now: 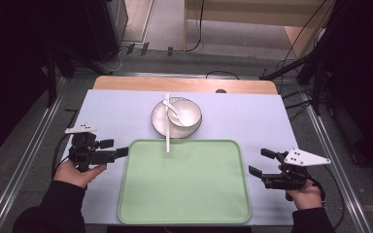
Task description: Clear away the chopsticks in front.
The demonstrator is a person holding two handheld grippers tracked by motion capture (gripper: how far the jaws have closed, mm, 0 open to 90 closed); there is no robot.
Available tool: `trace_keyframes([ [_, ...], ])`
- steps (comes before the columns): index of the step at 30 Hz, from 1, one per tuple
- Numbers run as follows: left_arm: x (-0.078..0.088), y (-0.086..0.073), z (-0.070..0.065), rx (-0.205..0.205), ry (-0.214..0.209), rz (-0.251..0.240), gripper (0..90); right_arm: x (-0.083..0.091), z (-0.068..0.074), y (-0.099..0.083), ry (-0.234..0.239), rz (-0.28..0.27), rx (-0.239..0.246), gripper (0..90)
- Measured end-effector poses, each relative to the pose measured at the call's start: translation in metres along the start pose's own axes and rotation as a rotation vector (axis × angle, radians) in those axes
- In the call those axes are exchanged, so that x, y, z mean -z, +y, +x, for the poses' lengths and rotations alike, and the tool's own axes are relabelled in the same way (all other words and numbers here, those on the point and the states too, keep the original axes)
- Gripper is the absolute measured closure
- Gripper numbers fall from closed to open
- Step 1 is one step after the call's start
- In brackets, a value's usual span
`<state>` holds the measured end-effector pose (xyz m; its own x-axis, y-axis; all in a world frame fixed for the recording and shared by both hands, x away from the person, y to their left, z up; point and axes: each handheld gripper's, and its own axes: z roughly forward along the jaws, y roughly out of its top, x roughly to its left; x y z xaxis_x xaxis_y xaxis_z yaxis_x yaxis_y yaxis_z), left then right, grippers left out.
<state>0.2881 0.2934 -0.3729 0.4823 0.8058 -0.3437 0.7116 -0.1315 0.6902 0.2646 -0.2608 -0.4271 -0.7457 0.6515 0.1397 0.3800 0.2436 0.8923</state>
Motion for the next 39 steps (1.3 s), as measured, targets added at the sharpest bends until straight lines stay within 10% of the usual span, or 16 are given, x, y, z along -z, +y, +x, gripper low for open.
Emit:
trace_keyframes([
  [20,-0.051,0.048,-0.013,-0.01,0.031,0.033,30.9,0.002,0.0,-0.002,-0.004,0.005,-0.009,20.4],
  [39,-0.125,0.075,-0.024,0.034,0.151,0.132,55.4,0.003,0.0,-0.002,-0.001,-0.004,-0.004,20.4],
])
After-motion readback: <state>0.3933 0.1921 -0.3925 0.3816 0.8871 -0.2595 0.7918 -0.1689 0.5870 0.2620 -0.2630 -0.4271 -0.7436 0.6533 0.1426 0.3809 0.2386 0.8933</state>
